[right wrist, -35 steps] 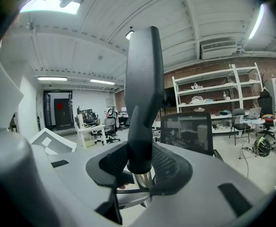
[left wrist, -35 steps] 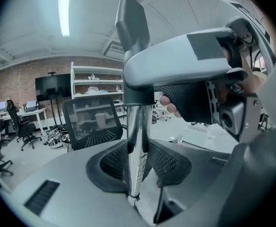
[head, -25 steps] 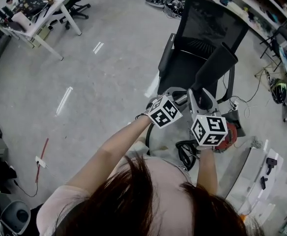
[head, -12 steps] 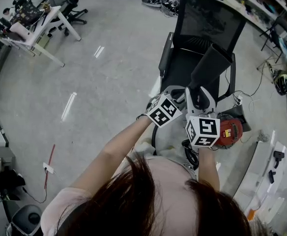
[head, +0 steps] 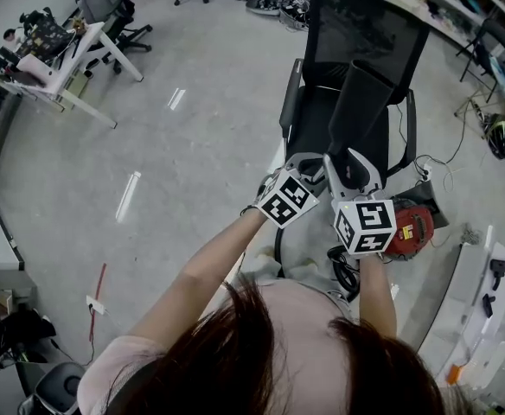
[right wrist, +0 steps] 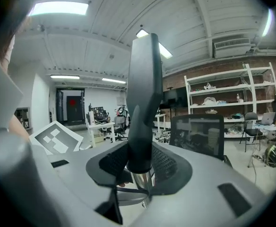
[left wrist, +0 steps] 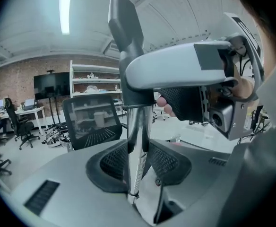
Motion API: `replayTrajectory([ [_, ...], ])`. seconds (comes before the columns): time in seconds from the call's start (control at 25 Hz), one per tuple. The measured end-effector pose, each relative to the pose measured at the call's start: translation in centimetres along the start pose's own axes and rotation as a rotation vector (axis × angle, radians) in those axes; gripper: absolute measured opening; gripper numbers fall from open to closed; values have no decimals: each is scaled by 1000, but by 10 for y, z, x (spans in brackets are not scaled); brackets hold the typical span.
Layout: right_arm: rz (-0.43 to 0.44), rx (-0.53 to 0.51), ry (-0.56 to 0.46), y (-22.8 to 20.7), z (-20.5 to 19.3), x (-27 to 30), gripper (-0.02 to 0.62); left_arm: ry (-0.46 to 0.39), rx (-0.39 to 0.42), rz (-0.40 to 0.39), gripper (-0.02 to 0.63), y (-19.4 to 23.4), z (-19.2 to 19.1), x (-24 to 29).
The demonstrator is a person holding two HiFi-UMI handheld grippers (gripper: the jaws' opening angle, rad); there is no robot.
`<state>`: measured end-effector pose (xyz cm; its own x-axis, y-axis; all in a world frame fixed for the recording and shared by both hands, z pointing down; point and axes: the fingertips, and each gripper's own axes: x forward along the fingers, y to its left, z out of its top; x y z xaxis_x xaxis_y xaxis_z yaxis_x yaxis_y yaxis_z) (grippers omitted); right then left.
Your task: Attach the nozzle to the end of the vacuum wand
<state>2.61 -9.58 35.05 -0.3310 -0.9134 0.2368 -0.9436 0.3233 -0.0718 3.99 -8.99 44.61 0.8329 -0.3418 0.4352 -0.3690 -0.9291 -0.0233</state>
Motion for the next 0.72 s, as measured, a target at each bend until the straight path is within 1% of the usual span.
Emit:
replayTrajectory([
  [0.16, -46, -22, -57, 0, 1, -3, 164, -3, -2, 3, 143, 0, 1, 1],
  [0.32, -63, -26, -79, 2, 0, -5, 164, -7, -3, 1, 143, -2, 0, 0],
  [0.48, -49, -23, -58, 3, 0, -8, 164, -2, 16, -18, 143, -6, 1, 2],
  [0.6, -22, -32, -51, 10, -1, -11, 164, 9, 25, -18, 144, -9, 2, 6],
  [0.72, -18, -35, -52, 12, -2, -15, 164, 12, 28, -14, 151, -12, 2, 7],
])
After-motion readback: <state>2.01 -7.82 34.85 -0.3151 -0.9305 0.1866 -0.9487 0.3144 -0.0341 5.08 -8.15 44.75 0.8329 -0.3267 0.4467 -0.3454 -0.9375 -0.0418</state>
